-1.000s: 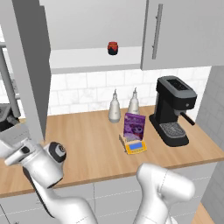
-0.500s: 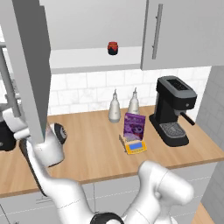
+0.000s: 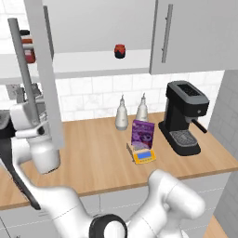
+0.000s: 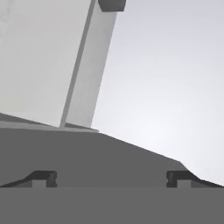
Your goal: Pick the cereal and place it on the digital scale for weighing, and close the cabinet.
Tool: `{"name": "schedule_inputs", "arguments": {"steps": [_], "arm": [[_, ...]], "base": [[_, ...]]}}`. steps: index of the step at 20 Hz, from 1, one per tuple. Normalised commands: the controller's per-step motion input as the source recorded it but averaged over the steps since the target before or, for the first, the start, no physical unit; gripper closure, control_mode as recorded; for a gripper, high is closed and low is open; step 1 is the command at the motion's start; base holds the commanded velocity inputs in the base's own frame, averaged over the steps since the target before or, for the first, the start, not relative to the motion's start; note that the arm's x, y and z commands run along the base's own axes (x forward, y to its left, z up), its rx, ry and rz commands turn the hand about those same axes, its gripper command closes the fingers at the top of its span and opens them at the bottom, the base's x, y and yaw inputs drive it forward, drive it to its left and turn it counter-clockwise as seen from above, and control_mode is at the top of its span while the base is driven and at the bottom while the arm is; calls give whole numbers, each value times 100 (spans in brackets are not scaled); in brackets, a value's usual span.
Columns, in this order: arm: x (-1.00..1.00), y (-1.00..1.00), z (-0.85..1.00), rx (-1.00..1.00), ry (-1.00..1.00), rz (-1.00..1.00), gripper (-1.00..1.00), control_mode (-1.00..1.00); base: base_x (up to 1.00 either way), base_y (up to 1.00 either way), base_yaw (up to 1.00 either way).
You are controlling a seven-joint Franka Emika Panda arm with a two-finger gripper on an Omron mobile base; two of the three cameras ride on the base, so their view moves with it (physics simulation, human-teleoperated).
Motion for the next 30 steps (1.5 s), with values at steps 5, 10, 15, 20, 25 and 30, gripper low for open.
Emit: {"name": "schedule_inputs", "arguments": {"steps": [5, 10, 15, 20, 25, 30], "arm": [[-21, -99, 66, 35, -4, -6, -100, -100], [-12, -100, 45, 37, 1, -2, -100, -100], [12, -100, 2, 29, 22, 0, -100, -100], [53, -100, -9, 15, 23, -4, -100, -100], [44, -54, 29, 11, 16, -9, -100, -100], [92, -29, 4, 6, 27, -5, -100, -100]], "base": [[0, 0, 0], [0, 0, 0], [0, 0, 0], [0, 0, 0], [0, 0, 0], [0, 0, 0]]}}
